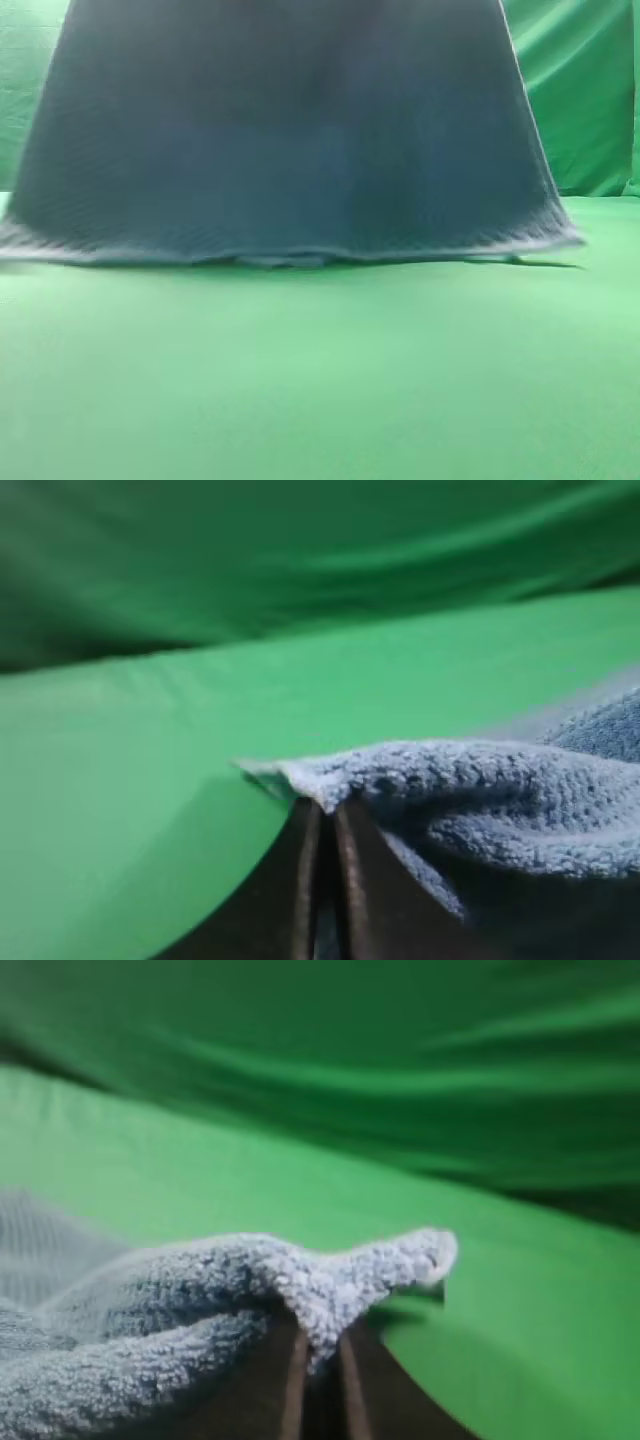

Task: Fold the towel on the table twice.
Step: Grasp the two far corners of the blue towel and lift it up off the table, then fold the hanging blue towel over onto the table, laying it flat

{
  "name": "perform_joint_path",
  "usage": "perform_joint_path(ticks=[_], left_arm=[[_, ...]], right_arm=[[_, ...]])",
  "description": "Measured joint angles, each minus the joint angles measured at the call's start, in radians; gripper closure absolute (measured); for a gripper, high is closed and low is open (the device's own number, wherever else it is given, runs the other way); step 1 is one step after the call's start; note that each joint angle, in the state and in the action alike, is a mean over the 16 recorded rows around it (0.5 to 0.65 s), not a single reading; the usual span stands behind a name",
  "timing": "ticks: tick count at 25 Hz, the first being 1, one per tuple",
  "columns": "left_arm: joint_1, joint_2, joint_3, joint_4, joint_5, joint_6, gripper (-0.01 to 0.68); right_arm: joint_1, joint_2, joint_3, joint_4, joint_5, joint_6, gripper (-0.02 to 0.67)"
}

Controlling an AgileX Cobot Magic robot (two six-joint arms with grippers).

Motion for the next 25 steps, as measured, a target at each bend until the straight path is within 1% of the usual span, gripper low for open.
perform_joint_path(ticks=[3,6,11,14,18,25], left_arm=[[0.000,0.002,-0.048,0.015,-0.024,-0.003,0.673],[0.000,0.007,-0.069,0.027,-0.033,-0.011,0.673],[0.000,0.006,-0.031,0.040,-0.030,-0.035,0.673],[0.000,-0.013,0.036,0.044,-0.035,-0.055,0.673],[0.000,-0.070,0.158,0.040,-0.058,-0.080,0.673],[-0.002,-0.239,0.411,-0.001,-0.112,-0.104,0.673]], right_arm=[[-0.010,-0.001,-0.053,-0.006,-0.008,-0.011,0.649],[-0.019,-0.001,-0.066,-0.010,-0.006,-0.020,0.649],[-0.025,-0.005,-0.021,-0.012,0.033,-0.027,0.649],[-0.025,-0.021,0.034,-0.012,0.062,-0.025,0.649],[-0.025,-0.071,0.132,-0.007,0.089,-0.018,0.649],[-0.024,-0.241,0.375,0.019,0.074,-0.004,0.649]])
